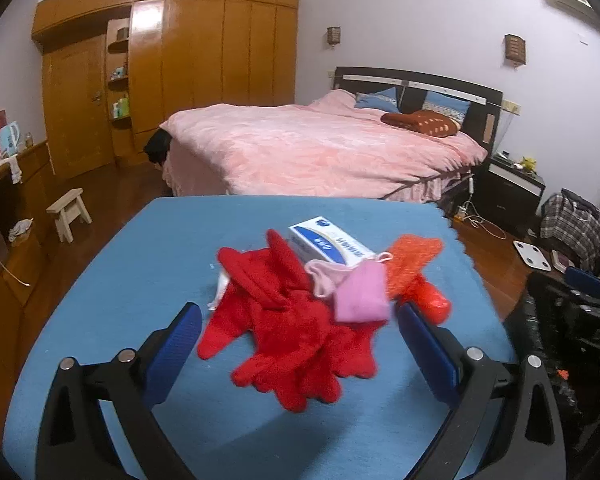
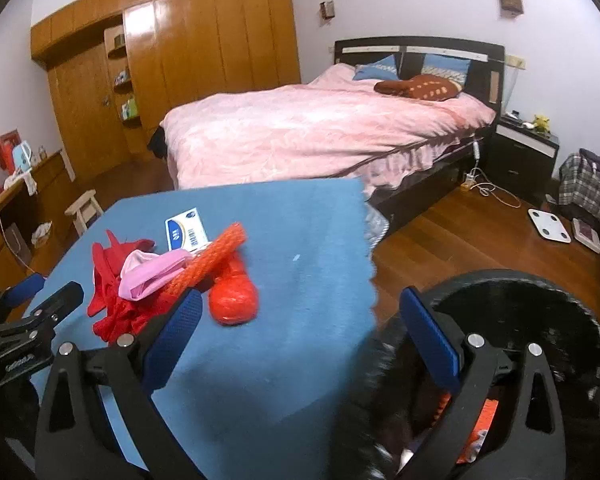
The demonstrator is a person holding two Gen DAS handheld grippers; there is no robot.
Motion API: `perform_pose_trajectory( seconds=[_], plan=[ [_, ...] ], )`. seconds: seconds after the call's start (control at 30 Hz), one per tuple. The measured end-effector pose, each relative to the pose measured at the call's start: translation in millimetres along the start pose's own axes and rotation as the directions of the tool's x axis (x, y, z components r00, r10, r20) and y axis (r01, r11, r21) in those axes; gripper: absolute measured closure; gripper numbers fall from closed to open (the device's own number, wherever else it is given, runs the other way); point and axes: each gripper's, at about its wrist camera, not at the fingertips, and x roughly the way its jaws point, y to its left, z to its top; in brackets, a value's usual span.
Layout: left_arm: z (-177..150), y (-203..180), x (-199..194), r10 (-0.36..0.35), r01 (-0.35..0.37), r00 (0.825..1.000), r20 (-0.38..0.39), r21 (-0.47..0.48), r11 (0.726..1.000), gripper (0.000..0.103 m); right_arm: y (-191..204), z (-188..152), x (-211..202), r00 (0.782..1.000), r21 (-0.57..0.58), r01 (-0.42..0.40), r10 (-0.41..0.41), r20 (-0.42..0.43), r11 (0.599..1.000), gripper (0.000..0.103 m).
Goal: Collect trash
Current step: 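Return both tools to the table above the remaining trash, then grasp the red plastic bag with right tool while left tool grasps pink cloth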
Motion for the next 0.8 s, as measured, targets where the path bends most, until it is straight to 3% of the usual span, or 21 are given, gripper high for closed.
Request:
perform_pose_trajectory(
  seconds=[0.3,0.4,0.63,0.73,0.8],
  plan=[
    [-10.2,27.2,20.7,0.04,-0.041,0.999,-0.029,-0.037,0.998,0.006,27.0,-6.3,59.3,0.997,-0.043,0.002,-0.006,-0.082,0.999,0.007],
    [-15.1,33.0,24.2,0.047,-0.048,0.998,-0.039,-0.046,0.998,0.007,34.3,-9.0,73.2,0.994,-0.065,-0.003,-0.004,-0.111,0.998,0.019],
    [-20.7,41.3,29.7,0.043,-0.046,0.998,-0.051,-0.06,0.997,0.007,45.2,-12.9,95.3,0.984,-0.078,-0.033,0.019,-0.175,0.996,0.029],
    [-20.4,40.8,29.6,0.036,-0.039,0.998,-0.051,-0.06,0.997,0.007,45.2,-14.9,99.3,0.979,-0.07,-0.057,0.042,-0.2,0.996,0.04],
    [-19.8,38.1,29.7,0.031,-0.034,0.998,-0.051,-0.061,0.998,0.007,45.4,-15.1,100.5,0.976,-0.073,-0.075,0.058,-0.209,0.995,0.053]
  ],
)
